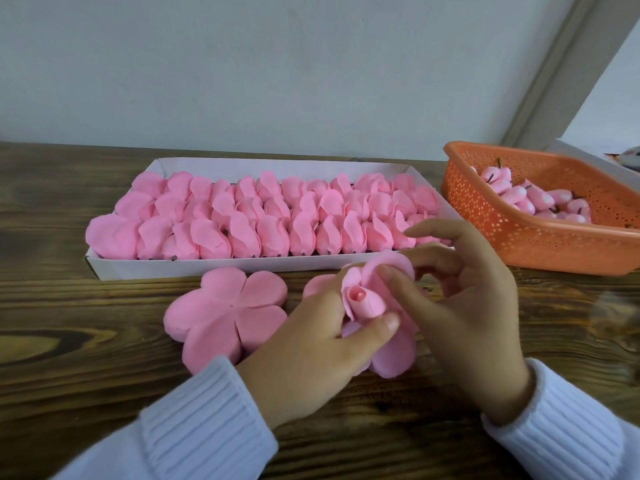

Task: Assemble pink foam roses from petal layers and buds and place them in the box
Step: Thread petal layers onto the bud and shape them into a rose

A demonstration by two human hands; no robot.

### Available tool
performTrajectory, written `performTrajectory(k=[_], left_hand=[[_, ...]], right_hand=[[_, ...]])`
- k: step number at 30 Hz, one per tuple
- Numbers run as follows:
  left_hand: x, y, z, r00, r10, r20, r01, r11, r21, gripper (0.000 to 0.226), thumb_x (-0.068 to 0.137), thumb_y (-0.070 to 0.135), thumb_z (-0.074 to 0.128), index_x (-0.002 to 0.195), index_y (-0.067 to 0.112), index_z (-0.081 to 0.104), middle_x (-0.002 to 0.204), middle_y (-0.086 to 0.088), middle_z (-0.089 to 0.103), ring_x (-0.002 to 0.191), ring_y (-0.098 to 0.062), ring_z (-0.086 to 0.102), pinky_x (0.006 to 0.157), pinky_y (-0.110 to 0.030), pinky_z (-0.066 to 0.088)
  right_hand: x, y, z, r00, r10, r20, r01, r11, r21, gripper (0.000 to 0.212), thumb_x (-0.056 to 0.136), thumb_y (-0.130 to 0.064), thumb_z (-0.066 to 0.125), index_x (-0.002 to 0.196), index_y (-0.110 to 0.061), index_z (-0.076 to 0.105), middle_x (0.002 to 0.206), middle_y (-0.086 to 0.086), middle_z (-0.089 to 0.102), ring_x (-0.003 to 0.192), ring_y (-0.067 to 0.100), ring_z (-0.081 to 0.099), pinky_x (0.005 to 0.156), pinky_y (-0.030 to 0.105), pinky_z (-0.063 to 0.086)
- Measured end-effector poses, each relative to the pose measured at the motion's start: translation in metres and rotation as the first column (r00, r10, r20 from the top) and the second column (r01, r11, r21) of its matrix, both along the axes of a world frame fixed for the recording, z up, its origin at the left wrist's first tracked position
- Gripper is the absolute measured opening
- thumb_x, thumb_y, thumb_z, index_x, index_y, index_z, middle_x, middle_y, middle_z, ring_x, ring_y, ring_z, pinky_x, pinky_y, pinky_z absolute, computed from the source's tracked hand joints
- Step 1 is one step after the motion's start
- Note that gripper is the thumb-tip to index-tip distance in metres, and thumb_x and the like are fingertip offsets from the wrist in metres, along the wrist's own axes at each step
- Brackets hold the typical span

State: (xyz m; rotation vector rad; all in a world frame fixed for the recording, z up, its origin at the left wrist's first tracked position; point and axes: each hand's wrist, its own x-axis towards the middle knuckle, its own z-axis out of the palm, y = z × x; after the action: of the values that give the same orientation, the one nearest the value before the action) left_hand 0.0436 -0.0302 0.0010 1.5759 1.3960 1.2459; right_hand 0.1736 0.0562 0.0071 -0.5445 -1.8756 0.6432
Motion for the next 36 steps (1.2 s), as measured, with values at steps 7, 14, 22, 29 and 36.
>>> performTrajectory(k=[7, 14, 22, 29, 36], left_hand=[[0.002, 0.000, 0.000, 0.999, 0.035, 0.009, -0.035, 0.999, -0.010, 0.044, 0.082, 0.041, 0.051, 0.114, 0.013, 0.064, 0.106, -0.011, 0.070, 0.099, -0.021, 0.066, 0.089, -0.043, 0.049], [-0.002, -0.002, 0.000, 0.980, 0.083, 0.184, -0.094, 0.994, 0.053, 0.027, 0.087, 0.052, 0.051, 0.100, 0.034, 0.067, 0.074, 0.011, 0.070, 0.072, -0.001, 0.066, 0.063, -0.020, 0.053], [-0.005, 0.000, 0.000, 0.956, 0.094, 0.279, -0.129, 0.985, 0.113, 0.045, 0.086, 0.049, 0.052, 0.119, 0.019, 0.061, 0.108, 0.003, 0.070, 0.103, -0.003, 0.065, 0.086, -0.016, 0.050], [-0.002, 0.001, -0.002, 0.970, 0.040, 0.239, -0.065, 0.993, 0.096, 0.054, 0.087, 0.051, 0.053, 0.132, 0.020, 0.052, 0.132, 0.010, 0.057, 0.124, 0.002, 0.049, 0.098, -0.012, 0.040], [0.000, -0.003, -0.009, 0.964, 0.138, 0.229, -0.152, 0.987, 0.044, 0.066, 0.053, 0.043, 0.077, 0.114, 0.039, 0.051, 0.103, 0.019, 0.067, 0.108, 0.010, 0.057, 0.100, -0.022, 0.046]], right_hand=[[0.000, -0.002, 0.001, 0.976, 0.218, -0.031, -0.218, 0.976, 0.004, 0.038, 0.081, -0.008, 0.071, 0.110, -0.026, 0.053, 0.088, -0.013, 0.072, 0.084, 0.007, 0.070, 0.078, 0.017, 0.049], [0.000, 0.006, 0.002, 0.934, 0.346, -0.084, -0.356, 0.912, -0.206, 0.039, 0.083, -0.025, 0.061, 0.119, -0.015, 0.050, 0.111, 0.000, 0.063, 0.106, 0.016, 0.059, 0.084, 0.031, 0.044], [-0.002, 0.011, -0.002, 0.871, 0.459, -0.177, -0.489, 0.770, -0.411, 0.055, 0.074, -0.024, 0.072, 0.124, -0.019, 0.051, 0.106, 0.000, 0.063, 0.101, 0.016, 0.060, 0.085, 0.026, 0.049], [-0.002, 0.008, -0.002, 0.791, 0.524, -0.316, -0.605, 0.591, -0.534, 0.062, 0.068, -0.032, 0.084, 0.123, -0.021, 0.057, 0.107, 0.016, 0.067, 0.104, 0.032, 0.063, 0.084, 0.036, 0.053], [-0.002, 0.006, 0.002, 0.692, 0.618, -0.373, -0.682, 0.388, -0.620, 0.050, 0.074, -0.032, 0.080, 0.117, -0.015, 0.059, 0.094, 0.020, 0.067, 0.086, 0.033, 0.062, 0.078, 0.038, 0.052]])
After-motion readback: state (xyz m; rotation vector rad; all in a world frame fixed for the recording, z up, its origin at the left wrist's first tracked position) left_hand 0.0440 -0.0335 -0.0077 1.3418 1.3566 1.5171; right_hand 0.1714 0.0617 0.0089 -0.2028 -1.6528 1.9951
